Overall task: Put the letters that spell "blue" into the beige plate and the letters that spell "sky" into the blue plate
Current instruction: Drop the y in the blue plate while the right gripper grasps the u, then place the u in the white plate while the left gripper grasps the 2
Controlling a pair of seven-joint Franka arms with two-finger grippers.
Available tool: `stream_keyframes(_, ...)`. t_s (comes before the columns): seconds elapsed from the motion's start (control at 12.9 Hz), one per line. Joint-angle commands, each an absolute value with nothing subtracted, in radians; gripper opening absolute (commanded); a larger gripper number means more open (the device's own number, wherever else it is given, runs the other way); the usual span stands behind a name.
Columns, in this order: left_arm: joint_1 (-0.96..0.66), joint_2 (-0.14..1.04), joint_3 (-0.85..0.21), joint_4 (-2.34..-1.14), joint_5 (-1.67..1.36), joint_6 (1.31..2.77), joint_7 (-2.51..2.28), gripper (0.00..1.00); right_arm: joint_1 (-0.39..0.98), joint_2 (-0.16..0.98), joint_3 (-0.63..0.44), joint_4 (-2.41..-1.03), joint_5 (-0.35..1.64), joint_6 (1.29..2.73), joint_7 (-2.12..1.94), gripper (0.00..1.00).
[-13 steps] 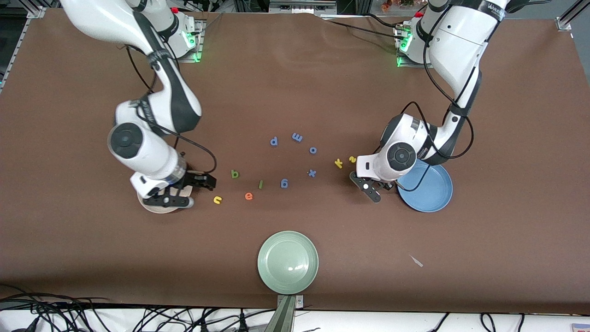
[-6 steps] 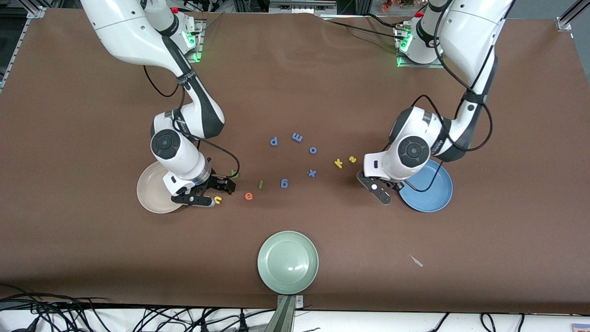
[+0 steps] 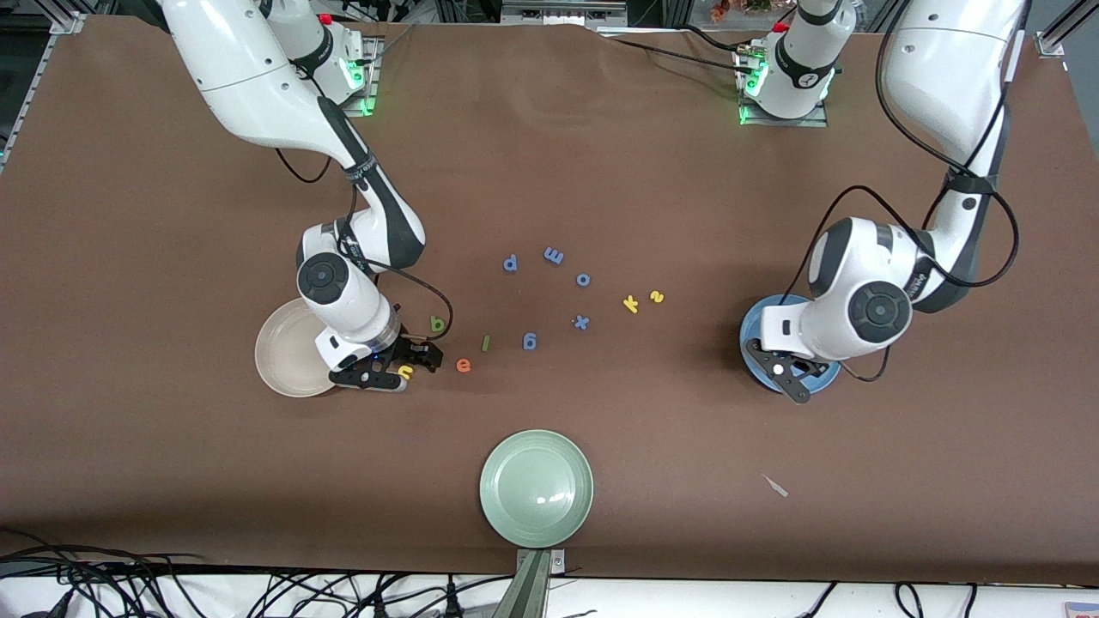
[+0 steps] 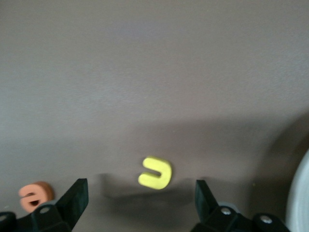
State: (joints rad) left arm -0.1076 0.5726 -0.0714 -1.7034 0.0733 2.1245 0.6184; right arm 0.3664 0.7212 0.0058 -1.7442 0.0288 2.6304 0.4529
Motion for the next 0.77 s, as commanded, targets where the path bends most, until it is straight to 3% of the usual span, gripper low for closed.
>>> stream_keyframes(0.0, -0.127, 0.571, -0.083, -1.697, 0.097, 2.114, 0.606, 1.0, 0.36, 0.729, 0.006, -1.74, 0.002, 2.648, 0.454, 0.89)
stream_keyframes(0.23, -0.164, 0.555, -0.109, -1.689, 0.086, 2.1, 0.484, 1.0, 0.36, 0.73, 0.006, -1.74, -0.002, 2.648, 0.449, 0.73)
stream_keyframes(0.46, -0.173, 0.554, -0.19, -1.698, 0.083, 2.075, 0.251, 1.0, 0.359, 0.733, 0.006, -1.74, -0.002, 2.648, 0.443, 0.43)
stream_keyframes(0.7, -0.176, 0.561, -0.271, -1.718, 0.084, 2.083, -0.096, 1.0, 0.36, 0.732, 0.006, -1.74, 0.002, 2.645, 0.44, 0.07)
